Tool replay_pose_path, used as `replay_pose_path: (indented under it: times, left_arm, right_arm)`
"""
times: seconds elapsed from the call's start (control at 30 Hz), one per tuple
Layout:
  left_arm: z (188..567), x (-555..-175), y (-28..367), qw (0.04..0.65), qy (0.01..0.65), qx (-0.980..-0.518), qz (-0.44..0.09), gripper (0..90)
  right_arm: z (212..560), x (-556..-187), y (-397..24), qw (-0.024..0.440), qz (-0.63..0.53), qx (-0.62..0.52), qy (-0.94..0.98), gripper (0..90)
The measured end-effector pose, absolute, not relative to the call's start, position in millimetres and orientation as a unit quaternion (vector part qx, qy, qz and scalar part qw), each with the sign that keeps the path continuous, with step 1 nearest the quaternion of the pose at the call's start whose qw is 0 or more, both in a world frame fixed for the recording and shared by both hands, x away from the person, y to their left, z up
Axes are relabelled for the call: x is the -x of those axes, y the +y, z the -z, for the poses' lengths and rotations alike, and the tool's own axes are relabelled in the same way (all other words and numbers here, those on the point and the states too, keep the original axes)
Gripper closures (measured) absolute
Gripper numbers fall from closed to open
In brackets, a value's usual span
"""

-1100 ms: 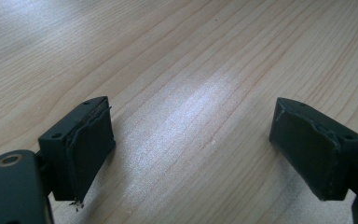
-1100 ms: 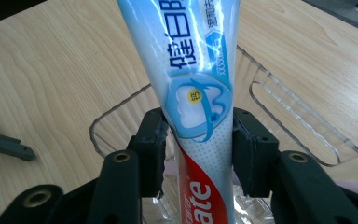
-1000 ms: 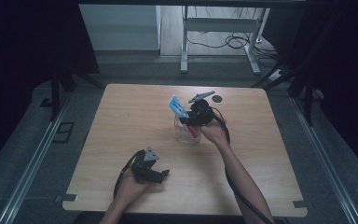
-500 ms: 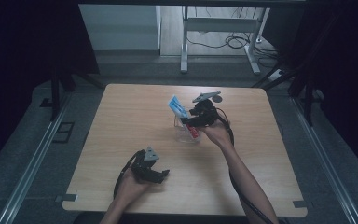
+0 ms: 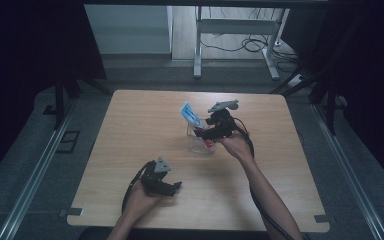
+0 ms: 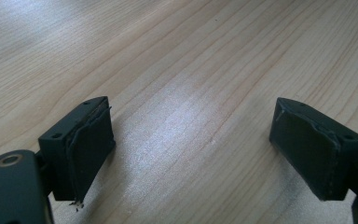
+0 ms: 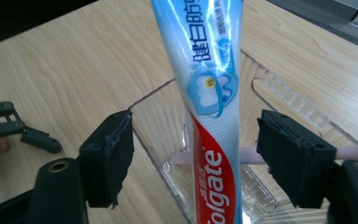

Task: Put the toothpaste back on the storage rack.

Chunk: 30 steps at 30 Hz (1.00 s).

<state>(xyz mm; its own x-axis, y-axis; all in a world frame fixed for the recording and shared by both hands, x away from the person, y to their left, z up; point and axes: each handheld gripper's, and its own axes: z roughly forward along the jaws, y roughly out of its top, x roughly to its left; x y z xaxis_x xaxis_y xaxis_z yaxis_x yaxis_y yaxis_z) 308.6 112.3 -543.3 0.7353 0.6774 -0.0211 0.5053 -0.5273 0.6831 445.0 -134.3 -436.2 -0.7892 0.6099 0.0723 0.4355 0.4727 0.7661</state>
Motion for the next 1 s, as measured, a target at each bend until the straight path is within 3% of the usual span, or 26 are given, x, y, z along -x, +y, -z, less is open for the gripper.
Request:
replay_pose_path:
  times: [0.37, 1.0]
  left_arm:
    - [543, -309, 112, 0.345, 0.342, -0.865, -0.124, 13.3]
    - [544, -308, 112, 0.347, 0.343, -0.864, -0.125, 13.3]
  right_arm:
    - [436, -436, -135, 0.109, -0.402, -0.297, 0.859, 21.6]
    - [432, -418, -154, 0.114, -0.412, -0.292, 0.855, 20.5]
